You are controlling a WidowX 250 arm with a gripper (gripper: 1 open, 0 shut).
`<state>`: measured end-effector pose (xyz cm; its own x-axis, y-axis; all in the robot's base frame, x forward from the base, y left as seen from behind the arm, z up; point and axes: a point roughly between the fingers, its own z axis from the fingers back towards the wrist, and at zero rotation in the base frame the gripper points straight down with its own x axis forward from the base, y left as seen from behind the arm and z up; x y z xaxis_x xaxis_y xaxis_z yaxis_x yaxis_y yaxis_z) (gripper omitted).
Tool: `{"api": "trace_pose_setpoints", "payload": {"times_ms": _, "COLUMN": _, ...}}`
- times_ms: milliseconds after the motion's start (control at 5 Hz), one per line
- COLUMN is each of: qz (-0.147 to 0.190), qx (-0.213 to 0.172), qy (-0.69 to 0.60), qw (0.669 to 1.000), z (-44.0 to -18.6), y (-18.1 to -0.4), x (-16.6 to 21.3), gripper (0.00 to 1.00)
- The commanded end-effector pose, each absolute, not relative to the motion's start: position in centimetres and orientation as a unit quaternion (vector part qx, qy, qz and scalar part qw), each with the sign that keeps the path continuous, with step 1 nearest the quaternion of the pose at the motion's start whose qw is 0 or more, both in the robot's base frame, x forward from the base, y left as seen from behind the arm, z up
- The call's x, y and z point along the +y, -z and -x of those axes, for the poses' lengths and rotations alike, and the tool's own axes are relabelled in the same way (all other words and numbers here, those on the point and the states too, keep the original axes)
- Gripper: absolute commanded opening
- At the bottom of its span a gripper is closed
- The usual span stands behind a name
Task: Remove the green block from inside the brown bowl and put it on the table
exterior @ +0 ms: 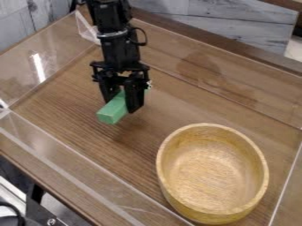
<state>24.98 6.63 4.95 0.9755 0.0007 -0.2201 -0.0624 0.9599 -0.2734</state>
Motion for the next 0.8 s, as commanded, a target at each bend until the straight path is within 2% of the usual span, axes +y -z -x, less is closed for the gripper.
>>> {"api": "trace_pose_setpoints", "payload": {"times_ms": 0, "qz": 0.134, "qx": 0.084, "qy": -0.018, "qw": 0.987, "z": -26.04, "y": -6.22, "x": 7.28, "gripper": 0.0}}
{"api": "trace_pose_setpoints", "payload": {"times_ms": 600, "qz": 0.139, "qx": 0.087, "qy": -0.018, "qw": 0.986, "z": -26.37, "y": -6.31, "x": 7.45, "gripper": 0.0}}
